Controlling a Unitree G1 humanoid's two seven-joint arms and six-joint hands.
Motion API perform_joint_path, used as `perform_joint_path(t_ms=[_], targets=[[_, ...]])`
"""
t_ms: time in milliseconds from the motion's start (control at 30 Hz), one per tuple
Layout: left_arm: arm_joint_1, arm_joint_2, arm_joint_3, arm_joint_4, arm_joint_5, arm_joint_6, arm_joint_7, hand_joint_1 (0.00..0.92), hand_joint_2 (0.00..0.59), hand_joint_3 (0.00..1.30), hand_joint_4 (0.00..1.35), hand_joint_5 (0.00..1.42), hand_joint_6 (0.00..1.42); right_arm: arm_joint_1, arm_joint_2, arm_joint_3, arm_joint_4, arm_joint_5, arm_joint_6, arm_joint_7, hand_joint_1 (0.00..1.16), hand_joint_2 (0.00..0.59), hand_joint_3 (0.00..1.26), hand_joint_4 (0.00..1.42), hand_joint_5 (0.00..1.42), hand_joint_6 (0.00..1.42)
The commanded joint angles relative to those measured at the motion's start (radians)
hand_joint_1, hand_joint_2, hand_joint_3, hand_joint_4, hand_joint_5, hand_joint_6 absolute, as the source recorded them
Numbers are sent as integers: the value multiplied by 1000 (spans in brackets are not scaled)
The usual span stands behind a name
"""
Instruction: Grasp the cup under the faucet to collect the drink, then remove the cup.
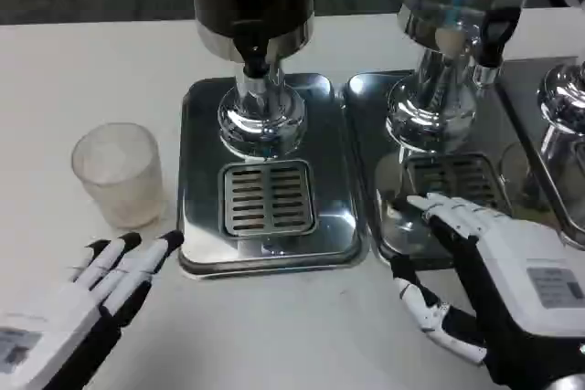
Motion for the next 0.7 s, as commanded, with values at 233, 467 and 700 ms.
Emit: perform_joint_path(t_ms=[233,467,700], targets=[[22,-10,-4,-19,9,8,1,0,42,0,0,0,0,-1,-6,-7,14,15,-17,-22,354,437,272,207,208,216],[20,-20,-7,-4,-23,-8,12,0,33,0,0,0,0,-5,-7,-13,17,28,-16,-16,354,437,272,207,208,216],[-63,-31,17,115,-173,-98,45,0,7,0,0,0,88,-23,15,-1,6,28,10,3,354,437,272,207,215,216]])
